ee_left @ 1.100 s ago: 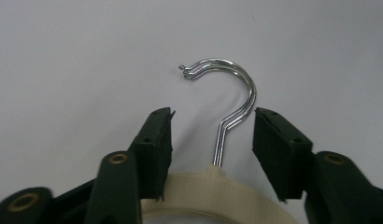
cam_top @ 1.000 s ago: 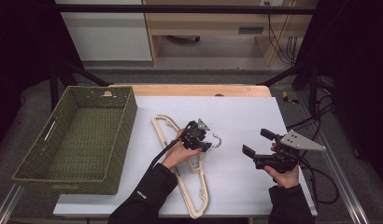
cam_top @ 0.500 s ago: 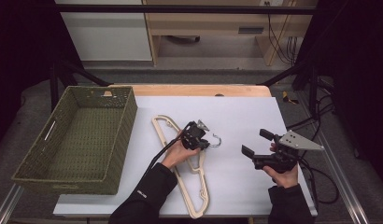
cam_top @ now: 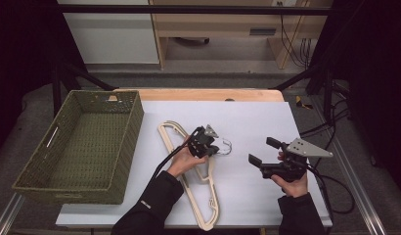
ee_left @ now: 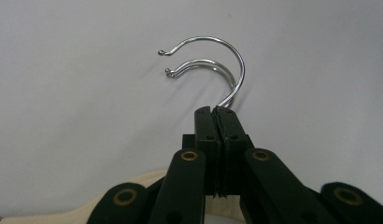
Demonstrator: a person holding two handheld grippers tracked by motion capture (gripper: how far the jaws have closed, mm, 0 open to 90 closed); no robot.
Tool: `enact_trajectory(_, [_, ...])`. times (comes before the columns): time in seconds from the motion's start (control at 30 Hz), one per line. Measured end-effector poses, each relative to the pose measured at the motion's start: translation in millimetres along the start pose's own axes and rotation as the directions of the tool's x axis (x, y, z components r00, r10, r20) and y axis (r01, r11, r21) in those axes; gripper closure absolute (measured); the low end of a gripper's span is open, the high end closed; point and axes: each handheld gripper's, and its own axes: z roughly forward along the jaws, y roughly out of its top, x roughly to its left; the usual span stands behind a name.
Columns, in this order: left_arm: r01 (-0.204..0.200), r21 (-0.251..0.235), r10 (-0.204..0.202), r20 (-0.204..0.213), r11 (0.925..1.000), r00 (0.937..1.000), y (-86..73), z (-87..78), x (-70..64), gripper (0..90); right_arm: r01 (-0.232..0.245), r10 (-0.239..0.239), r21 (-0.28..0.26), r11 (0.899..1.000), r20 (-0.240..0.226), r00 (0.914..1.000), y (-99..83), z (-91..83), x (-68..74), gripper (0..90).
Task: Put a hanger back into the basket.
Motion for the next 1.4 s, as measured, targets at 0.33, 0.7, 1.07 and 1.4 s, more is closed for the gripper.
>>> enact_trajectory(0.33, [0.009, -0.091, -0.01, -0.005, 0.9959, 0.9999, -2.1, -26.3, -5.8, 88.6, -0.031, 0.037, 0.096, 0.995, -0.064, 0.9973, -13.5, 29.7, 12.9, 12.3])
enact_trajectory(0.7, [-0.003, -0.133, 0.0, -0.019, 0.9912, 0.9998, -6.4, -44.2, -11.0, 88.6, -0.078, 0.103, 0.214, 0.974, -0.109, 0.9887, -31.7, 71.3, 39.3, 17.7])
enact_trajectory(1.07, [-0.016, -0.159, 0.011, -0.037, 0.9872, 0.9993, -8.1, -58.7, -13.3, 88.6, -0.105, 0.151, 0.301, 0.948, -0.134, 0.9795, -44.0, 104.4, 53.0, 33.7])
enact_trajectory(1.4, [-0.016, -0.161, 0.01, -0.037, 0.9868, 0.9993, -11.0, -58.8, -15.9, 88.5, -0.162, 0.229, 0.359, 0.919, -0.153, 0.9614, -52.5, 129.8, 59.1, 64.5])
